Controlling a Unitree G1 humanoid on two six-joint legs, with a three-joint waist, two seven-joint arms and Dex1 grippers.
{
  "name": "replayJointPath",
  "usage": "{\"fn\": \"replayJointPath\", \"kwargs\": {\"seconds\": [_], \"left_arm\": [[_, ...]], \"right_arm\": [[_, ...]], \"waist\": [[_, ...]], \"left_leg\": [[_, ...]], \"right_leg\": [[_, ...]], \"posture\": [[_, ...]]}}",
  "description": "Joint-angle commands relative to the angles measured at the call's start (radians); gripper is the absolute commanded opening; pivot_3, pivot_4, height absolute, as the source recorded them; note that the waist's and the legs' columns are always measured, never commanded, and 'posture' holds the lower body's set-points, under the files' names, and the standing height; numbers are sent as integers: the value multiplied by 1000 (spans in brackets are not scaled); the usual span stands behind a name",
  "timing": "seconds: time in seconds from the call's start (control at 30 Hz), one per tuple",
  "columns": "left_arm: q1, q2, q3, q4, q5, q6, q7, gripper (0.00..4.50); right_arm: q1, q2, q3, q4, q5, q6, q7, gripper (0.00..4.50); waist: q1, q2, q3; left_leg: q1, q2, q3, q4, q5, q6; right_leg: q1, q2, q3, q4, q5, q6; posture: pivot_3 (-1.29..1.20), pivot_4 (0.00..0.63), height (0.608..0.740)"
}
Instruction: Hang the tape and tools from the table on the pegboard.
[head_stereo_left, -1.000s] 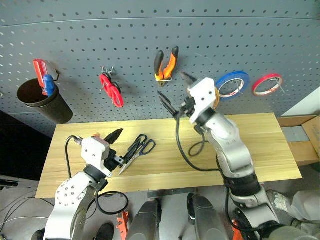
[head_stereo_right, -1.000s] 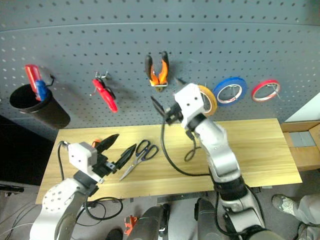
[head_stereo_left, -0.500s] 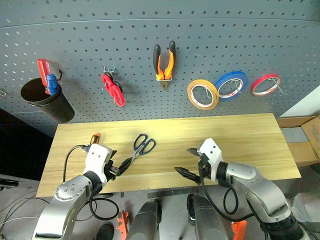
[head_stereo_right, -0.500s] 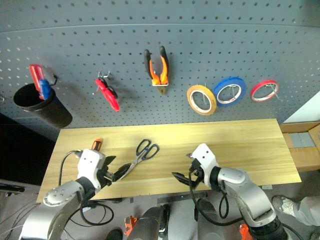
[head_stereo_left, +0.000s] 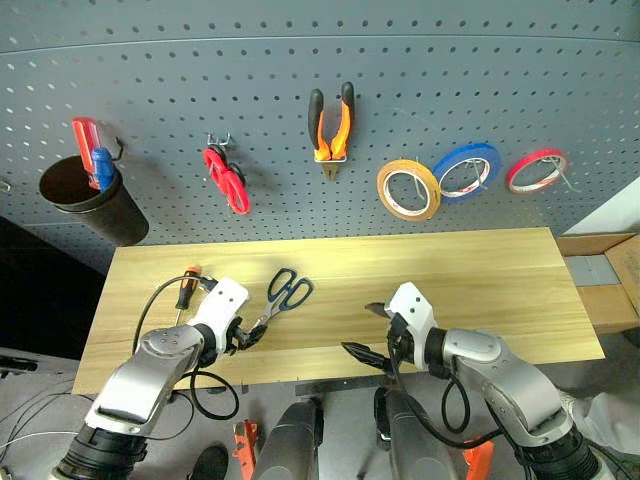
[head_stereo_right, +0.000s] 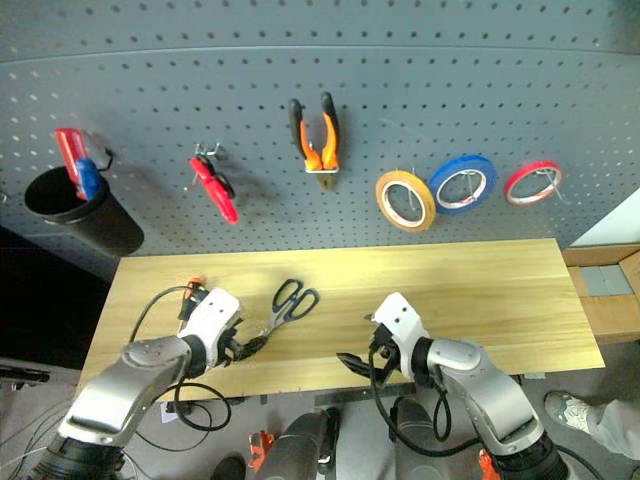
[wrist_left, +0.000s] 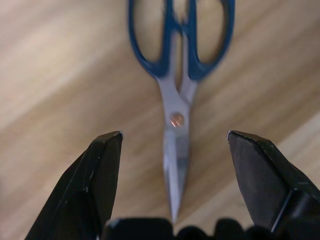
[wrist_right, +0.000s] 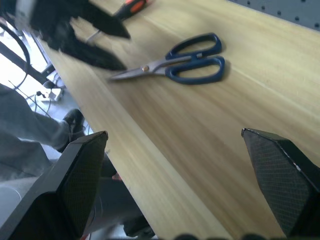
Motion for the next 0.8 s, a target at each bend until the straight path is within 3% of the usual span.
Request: {"fn": "replayJointPath", "kwargs": {"seconds": [0.03, 0.63, 0.73, 0.8], "left_arm": [[-38, -19, -9, 55, 27, -30, -3, 3597], [-183, -107, -145, 265, 152, -33, -42, 3597], [-168, -107, -141, 239, 145, -16, -60, 3101], [-158, -108, -132, 217, 144, -15, -62, 2520]], "right_arm": [[4, 4, -15, -51, 24, -73, 30, 4454], [7, -4, 2, -58, 2, -84, -2, 4454], [5, -8, -1, -57, 3, -83, -7, 4500], [5, -11, -4, -55, 4, -84, -8, 4500]], "waist": [[0, 0, 0], [-2, 0, 0], [-2, 0, 0], [-2, 0, 0]], "left_leg": [[0, 0, 0, 0, 0, 0], [0, 0, 0, 1, 0, 0], [0, 0, 0, 1, 0, 0], [0, 0, 0, 1, 0, 0]], "right_leg": [[0, 0, 0, 0, 0, 0], [0, -1, 0, 2, 0, 0], [0, -1, 0, 2, 0, 0], [0, -1, 0, 2, 0, 0]], "posture": [[-41, 336, 740], [-67, 348, 740], [-70, 347, 740], [-70, 347, 740]]}}
